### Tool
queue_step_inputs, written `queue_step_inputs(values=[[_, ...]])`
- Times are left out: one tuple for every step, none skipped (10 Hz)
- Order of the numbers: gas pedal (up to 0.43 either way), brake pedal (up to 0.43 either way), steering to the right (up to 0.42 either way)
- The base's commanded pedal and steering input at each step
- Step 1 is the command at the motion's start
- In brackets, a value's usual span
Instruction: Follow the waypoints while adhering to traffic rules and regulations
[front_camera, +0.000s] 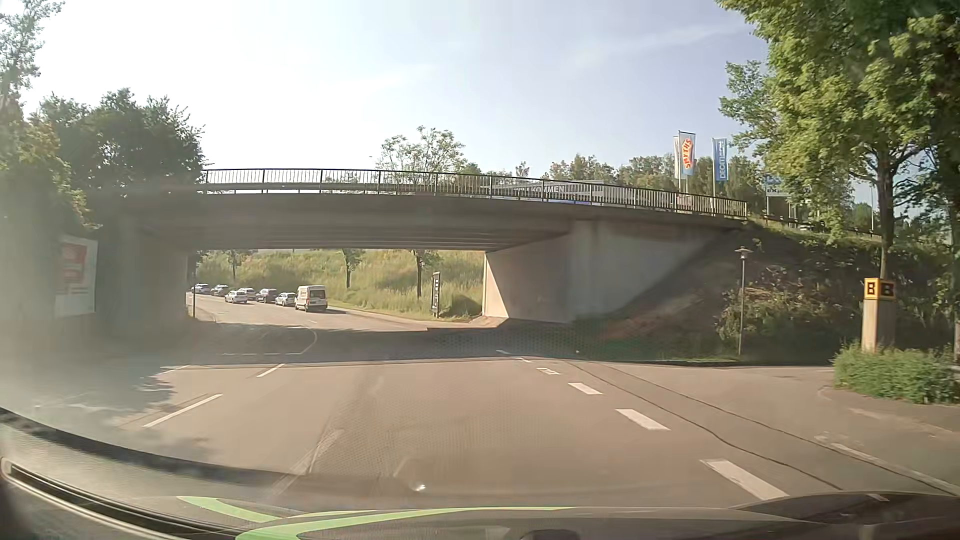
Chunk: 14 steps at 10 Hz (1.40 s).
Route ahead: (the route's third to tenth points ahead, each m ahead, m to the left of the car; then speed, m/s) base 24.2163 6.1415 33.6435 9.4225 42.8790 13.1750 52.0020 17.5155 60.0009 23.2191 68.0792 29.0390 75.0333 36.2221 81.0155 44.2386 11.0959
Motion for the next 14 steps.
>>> queue_step_inputs(values=[[0.000, 0.000, -0.043], [0.000, 0.000, -0.044], [0.000, 0.000, -0.044], [0.000, 0.000, -0.044], [0.000, 0.000, -0.046], [0.000, 0.000, -0.047], [0.000, 0.000, -0.048], [0.000, 0.000, -0.051], [0.000, 0.000, -0.053], [0.000, 0.006, -0.054], [0.000, 0.061, -0.054], [0.000, 0.122, -0.055], [0.000, 0.146, -0.055], [0.000, 0.165, -0.055]])
